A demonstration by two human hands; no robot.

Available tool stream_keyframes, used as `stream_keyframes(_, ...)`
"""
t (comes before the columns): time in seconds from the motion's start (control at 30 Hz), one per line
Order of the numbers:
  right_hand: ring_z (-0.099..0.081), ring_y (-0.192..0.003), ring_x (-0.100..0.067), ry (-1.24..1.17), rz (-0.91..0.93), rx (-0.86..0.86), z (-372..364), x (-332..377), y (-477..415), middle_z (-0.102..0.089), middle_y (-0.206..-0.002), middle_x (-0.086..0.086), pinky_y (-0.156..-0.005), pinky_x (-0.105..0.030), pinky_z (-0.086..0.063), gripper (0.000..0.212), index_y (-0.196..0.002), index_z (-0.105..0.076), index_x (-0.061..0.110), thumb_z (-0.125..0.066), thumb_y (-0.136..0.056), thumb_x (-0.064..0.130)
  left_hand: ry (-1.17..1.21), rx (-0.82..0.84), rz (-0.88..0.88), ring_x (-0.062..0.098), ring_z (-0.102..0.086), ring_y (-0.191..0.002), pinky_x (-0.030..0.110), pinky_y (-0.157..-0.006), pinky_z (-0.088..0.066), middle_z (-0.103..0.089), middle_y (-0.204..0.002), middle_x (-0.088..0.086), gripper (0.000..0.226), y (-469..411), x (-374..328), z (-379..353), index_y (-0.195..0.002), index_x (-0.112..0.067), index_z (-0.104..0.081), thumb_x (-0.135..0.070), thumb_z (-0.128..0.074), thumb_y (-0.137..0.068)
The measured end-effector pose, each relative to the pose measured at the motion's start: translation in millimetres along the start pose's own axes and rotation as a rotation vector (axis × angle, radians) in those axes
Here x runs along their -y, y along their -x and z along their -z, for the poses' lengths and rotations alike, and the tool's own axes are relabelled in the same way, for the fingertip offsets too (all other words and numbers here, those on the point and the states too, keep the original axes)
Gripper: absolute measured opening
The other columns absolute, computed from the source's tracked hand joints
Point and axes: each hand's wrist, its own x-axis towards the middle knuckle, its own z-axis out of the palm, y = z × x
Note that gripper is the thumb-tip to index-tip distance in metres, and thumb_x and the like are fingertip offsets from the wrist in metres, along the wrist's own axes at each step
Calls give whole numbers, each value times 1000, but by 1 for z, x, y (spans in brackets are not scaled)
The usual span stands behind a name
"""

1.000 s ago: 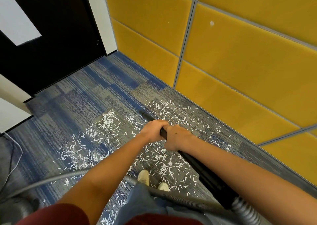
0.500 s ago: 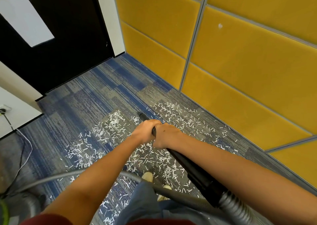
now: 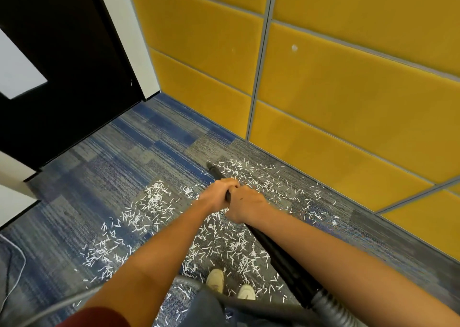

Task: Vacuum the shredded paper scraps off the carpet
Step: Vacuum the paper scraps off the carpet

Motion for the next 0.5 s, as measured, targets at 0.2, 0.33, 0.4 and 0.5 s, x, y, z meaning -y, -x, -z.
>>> stream_keyframes(0.2,-57,-109,-24,-35,-37,18,-5,-4,-9,-53,-122,-7,-88,-35,-52,53,-137,-39,9,-59,-88,16,-59,-7,53,20,-61,-99,41,-88,-51,-62,-115,-3,38,-2,0,-7,-116,-26,-58,-8,-61,-83)
stream_keyframes(0.33,-61,-97,-22,-124,-49,3,-3,-7,-12,-58,-109,-6,-86,-34,-53,44,-127,-46,10,-61,-87,18,-177,-86,263,26,-62,-94,37,-79,-52,-61,-109,11,64,7,-5,-20,-143,-19,-24,-7,-57,-89)
stream_keyframes(0.4,-60,-89,-21,-170,-67,-1,-3,-10,-12,-57,-104,-5,-83,-30,-53,42,-124,-48,10,-63,-86,20,-260,-76,379,29,-63,-96,38,-77,-51,-62,-108,13,68,15,-5,-32,-146,-14,-15,-11,-55,-91)
stream_keyframes(0.5,-62,-97,-22,-170,-70,-13,-12,-14,-9,-58,-110,-6,-85,-33,-54,42,-126,-49,10,-61,-88,22,-331,35,401,27,-62,-100,38,-80,-51,-62,-110,10,44,30,-2,-50,-134,-10,-34,-24,-48,-94)
